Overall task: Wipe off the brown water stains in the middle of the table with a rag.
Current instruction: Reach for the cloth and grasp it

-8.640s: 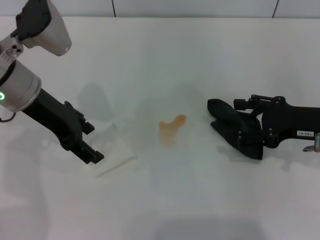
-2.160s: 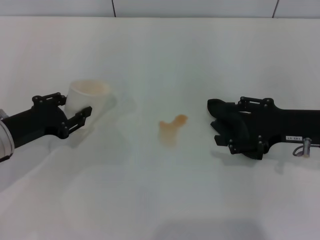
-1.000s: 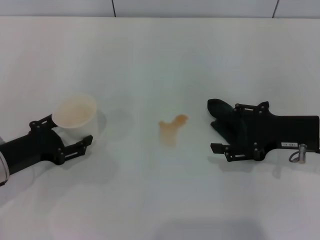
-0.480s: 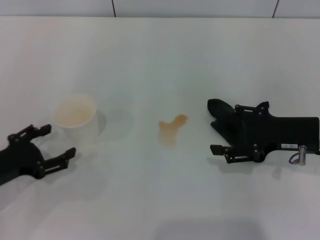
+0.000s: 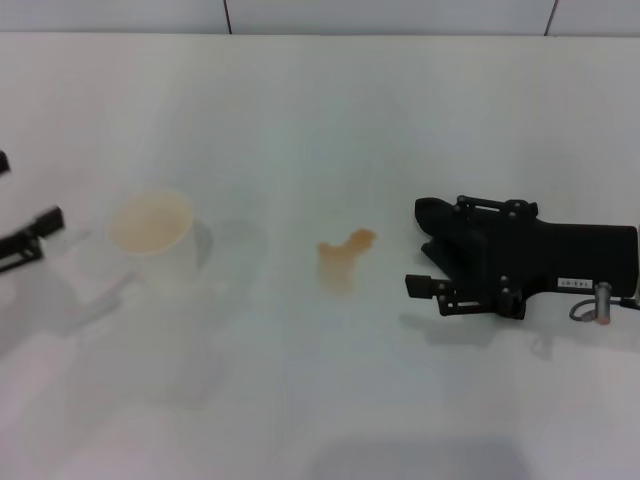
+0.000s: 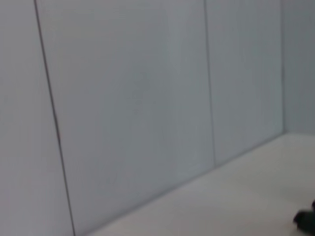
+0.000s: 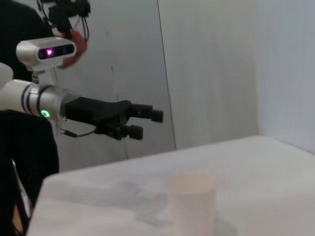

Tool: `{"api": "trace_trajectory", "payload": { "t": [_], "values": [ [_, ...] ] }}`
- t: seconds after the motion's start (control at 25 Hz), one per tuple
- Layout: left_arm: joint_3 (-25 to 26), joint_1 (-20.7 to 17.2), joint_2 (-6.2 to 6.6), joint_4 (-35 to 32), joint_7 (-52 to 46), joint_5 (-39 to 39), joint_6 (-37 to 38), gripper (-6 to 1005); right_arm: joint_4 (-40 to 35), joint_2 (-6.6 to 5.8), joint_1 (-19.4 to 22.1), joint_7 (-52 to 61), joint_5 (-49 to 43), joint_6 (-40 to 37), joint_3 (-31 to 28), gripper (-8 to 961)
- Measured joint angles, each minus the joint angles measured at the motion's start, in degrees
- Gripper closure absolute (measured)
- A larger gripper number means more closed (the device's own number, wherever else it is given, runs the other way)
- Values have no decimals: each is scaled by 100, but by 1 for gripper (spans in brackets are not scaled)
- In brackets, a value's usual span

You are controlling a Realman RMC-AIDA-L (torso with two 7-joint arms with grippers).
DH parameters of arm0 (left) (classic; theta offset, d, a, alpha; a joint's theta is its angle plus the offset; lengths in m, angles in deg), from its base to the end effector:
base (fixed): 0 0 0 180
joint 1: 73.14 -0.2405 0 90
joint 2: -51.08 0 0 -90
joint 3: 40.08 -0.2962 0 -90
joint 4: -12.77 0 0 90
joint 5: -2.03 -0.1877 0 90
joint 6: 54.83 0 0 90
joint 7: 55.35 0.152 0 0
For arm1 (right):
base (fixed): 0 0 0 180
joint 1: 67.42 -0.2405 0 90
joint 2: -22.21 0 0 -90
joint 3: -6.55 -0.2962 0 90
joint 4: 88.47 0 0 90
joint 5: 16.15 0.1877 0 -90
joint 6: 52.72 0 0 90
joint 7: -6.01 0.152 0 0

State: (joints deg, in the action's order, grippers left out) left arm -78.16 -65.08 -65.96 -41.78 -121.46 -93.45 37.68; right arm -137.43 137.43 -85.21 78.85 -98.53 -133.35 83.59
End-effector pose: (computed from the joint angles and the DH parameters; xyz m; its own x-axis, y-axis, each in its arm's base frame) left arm -0.3428 0.2554 0.0672 0.8357 0.0612 0.5458 0.4112 -0.7284 -0.5480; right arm 0.2576 0.2950 -0.0346 0.8315 -0.1306 -0.5400 -0.2624 -0.9491 -0.1745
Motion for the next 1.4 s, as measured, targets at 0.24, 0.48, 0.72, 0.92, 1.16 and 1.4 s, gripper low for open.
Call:
{"api": "trace_trajectory", "payload": {
  "t": [0.24, 0.48, 0.72, 0.92, 1.16, 1.4],
  "values": [
    [149, 450, 393, -65, -391, -37, 551, 119, -73, 0, 58, 132, 155, -61, 99, 161],
    [120, 956, 499, -173, -623, -664, 755, 119, -76, 0, 11, 171, 160, -49, 101, 165],
    [97, 1373, 471, -174, -798, -1445, 1001, 119, -137, -1, -53, 223, 151, 2, 69, 169],
    [-153, 1451, 457, -216, -967, -1545, 1266, 119, -196, -19, -88, 327, 102, 153, 56, 172],
    [-343, 1400, 419, -420, -1270, -1524, 1371, 119, -644, -38, -139, 1163, -649, 224, -173, 175],
    [-315, 1366, 403, -503, -1514, -1512, 1393, 119, -1532, -37, -168, 2610, -2008, 224, -440, 179]
  ]
}}
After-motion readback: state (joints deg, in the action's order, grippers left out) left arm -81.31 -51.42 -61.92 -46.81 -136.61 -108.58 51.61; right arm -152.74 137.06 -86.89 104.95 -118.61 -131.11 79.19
